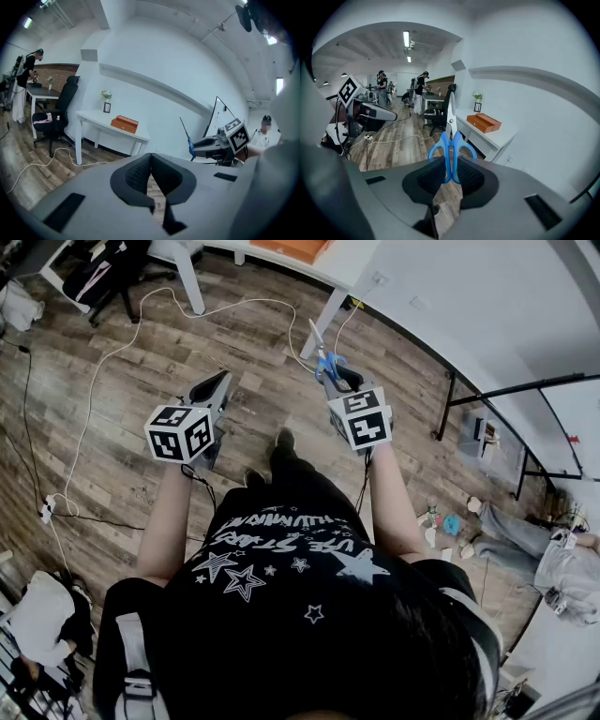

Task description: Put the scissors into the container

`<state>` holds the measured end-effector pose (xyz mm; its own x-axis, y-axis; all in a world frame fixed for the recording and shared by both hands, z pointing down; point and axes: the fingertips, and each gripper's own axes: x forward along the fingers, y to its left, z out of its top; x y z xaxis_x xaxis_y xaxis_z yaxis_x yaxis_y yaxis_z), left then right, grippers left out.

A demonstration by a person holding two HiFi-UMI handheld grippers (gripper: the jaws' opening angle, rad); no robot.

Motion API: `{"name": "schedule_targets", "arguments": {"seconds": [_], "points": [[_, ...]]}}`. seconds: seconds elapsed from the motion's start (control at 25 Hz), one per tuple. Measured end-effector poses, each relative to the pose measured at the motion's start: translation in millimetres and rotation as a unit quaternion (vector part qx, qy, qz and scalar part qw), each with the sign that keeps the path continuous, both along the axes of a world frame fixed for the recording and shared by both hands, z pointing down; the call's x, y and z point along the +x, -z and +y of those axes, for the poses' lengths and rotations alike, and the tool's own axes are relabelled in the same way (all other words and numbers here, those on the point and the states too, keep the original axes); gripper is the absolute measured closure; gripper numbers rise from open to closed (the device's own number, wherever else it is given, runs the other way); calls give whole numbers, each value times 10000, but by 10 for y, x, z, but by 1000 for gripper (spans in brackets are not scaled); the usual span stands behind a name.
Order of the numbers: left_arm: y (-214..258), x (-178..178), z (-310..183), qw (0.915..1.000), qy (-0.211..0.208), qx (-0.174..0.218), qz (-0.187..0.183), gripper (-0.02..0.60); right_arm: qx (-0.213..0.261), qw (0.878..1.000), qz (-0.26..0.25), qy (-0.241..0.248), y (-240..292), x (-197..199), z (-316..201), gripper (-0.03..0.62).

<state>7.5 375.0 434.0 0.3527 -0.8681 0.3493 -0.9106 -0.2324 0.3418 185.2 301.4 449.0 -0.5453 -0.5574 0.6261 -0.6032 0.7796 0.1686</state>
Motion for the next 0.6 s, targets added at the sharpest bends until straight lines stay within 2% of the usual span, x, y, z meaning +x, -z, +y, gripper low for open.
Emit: {"name": "schedule_targets", "arguments": {"seconds": [0.2,0.6], "points": [[-23,149,28,10000,-12,31,-47,562,-25,10000,-15,-7,-61,164,8,496],[-58,44,-1,9999,128,-23,-68,562,-39,9999,14,135,-77,48,-61,496]]}}
